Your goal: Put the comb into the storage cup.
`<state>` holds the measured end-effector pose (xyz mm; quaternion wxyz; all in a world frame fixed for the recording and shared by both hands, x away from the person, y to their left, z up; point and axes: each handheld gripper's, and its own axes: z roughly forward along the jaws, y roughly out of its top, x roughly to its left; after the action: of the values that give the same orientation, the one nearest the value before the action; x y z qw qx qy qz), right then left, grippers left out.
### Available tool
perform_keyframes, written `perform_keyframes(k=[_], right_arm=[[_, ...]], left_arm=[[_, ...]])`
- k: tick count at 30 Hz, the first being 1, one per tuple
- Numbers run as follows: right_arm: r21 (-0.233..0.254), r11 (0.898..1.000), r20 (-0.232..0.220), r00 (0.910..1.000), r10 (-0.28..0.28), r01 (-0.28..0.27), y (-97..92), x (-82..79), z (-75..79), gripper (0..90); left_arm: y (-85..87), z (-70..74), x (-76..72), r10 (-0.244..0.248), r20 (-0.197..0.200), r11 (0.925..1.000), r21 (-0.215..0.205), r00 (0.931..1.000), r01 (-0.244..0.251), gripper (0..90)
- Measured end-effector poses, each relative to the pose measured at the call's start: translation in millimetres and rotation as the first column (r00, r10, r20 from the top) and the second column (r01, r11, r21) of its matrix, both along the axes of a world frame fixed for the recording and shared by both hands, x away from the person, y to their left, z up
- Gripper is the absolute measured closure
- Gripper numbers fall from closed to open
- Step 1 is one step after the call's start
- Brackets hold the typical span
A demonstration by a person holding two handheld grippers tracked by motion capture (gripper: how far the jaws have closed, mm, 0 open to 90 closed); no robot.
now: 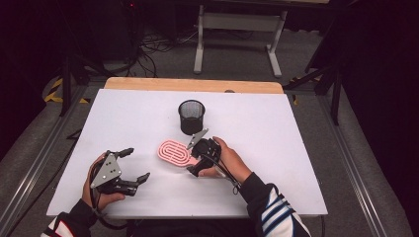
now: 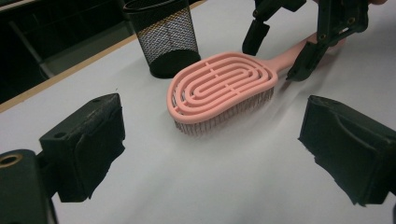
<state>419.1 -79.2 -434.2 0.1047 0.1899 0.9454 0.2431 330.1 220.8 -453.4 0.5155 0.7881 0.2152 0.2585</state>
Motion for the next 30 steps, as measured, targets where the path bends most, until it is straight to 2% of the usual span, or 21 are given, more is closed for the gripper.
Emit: perform_keyframes(k=[4, 5, 7, 9, 11, 17, 21, 24, 30], right_arm=[[-0.012, 1.0, -0.016, 0.9999, 0.002, -0.002, 1.7, 0.8, -2.3, 29.6], [-0.015, 1.0, -0.016, 0.9999, 0.001, -0.001, 1.5, 1.4, -2.7, 34.3], [-0.013, 1.0, -0.03, 0.9995, 0.008, -0.009, 1.1, 1.8, -3.1, 36.3], [-0.027, 1.0, -0.036, 0.9994, 0.002, -0.003, 1.2, 2.1, -3.3, 44.0], [-0.032, 0.999, -0.038, 0.9993, 0.001, -0.002, 1.3, 2.0, -3.6, 46.4], [-0.024, 0.999, -0.064, 0.9975, 0.029, -0.031, 1.6, 2.0, -3.1, 60.9], [-0.024, 0.999, -0.075, 0.9962, 0.046, -0.048, 2.4, 1.4, -2.8, 67.4], [-0.016, 0.999, -0.078, 0.9958, 0.048, -0.049, 1.6, 1.3, -3.0, 68.5], [0.001, 0.999, -0.04, 0.9979, 0.051, -0.051, -1.4, -3.4, -4.2, 69.3]], left_arm=[[0.0, -0.3, 0.4, -0.002, -0.001, 1.0, 0.0, 1.0, 0.002, 7.8], [-0.2, -0.3, 0.4, -0.002, -0.002, 1.0, 0.0, 1.0, 0.002, 7.8], [-0.6, -0.4, 0.4, -0.002, -0.001, 1.0, 0.001, 1.0, 0.002, 7.8], [-1.0, -0.4, 0.5, -0.004, -0.002, 1.0, 0.001, 1.0, 0.004, 7.8], [-0.9, 0.1, 0.6, -0.007, -0.006, 1.0, -0.002, 1.0, 0.007, 7.8], [-0.4, 0.8, 0.4, -0.006, -0.008, 0.9999, -0.013, 1.0, 0.006, 7.8], [-0.8, 0.1, 0.9, -0.009, -0.012, 0.9998, -0.016, 0.9999, 0.009, 7.8], [-0.9, -0.4, 1.2, -0.004, -0.014, 0.9999, -0.016, 0.9999, 0.004, 7.9], [-0.7, -0.3, 1.0, 0.015, -0.009, 0.9998, -0.009, 0.9999, -0.015, 8.3]])
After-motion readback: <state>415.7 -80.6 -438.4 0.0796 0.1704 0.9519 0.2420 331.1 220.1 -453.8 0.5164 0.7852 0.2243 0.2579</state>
